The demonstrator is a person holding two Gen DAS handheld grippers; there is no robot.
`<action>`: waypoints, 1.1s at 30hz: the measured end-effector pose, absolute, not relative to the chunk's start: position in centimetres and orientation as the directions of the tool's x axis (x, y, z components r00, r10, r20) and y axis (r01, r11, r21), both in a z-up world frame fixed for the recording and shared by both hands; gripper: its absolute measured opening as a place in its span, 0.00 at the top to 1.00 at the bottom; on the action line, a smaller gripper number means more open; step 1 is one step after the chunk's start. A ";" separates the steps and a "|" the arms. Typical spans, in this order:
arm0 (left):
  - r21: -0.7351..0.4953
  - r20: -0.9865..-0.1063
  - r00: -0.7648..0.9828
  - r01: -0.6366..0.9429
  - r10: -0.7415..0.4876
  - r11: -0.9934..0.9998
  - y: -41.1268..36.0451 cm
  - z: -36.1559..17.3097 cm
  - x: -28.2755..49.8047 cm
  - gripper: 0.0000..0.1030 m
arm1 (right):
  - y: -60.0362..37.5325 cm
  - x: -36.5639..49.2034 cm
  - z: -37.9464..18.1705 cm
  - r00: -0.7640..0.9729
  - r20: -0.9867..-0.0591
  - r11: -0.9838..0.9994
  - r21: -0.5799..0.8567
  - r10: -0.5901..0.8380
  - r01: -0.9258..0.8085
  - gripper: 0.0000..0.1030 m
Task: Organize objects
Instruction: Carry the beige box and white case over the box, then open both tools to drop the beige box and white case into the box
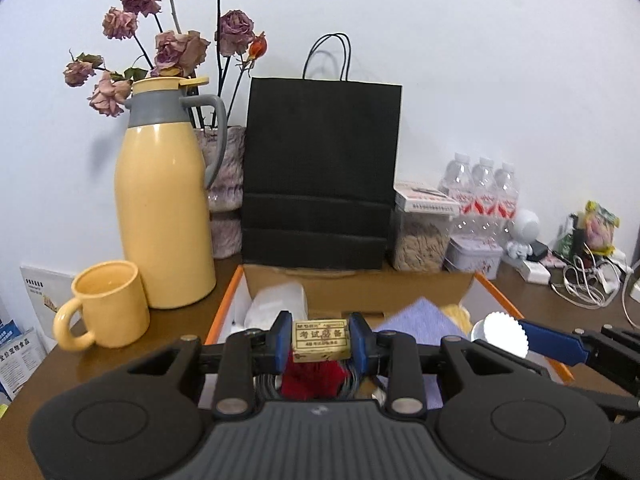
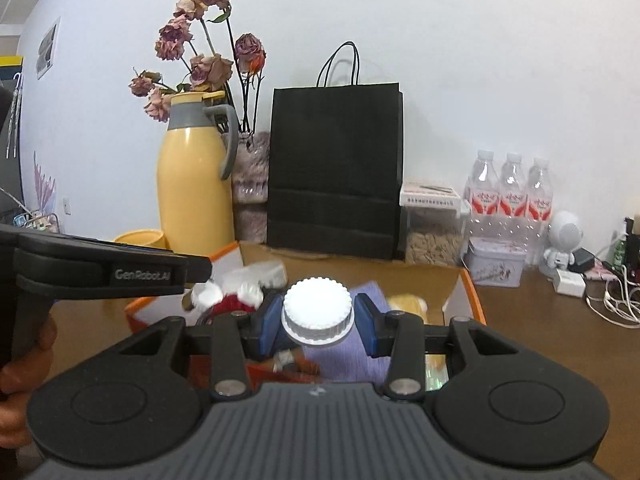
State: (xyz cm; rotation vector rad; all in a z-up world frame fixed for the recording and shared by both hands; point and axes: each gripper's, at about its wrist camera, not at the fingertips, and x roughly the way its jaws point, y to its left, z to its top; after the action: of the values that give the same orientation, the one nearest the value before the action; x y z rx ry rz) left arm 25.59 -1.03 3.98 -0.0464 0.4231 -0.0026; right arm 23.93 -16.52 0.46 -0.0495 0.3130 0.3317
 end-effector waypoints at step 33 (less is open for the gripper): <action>0.012 -0.436 0.900 -0.016 0.019 1.000 0.8 1.6 33.0 0.00 | -16.9 33.4 -2.7 0.871 -0.426 0.967 0.038 0.244 -0.252 0.00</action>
State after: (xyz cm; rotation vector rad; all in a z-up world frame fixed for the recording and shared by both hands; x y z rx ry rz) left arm 33.00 0.81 1.63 0.0077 0.4513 0.0184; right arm 33.36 -16.92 -2.73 -0.0189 0.4432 0.2592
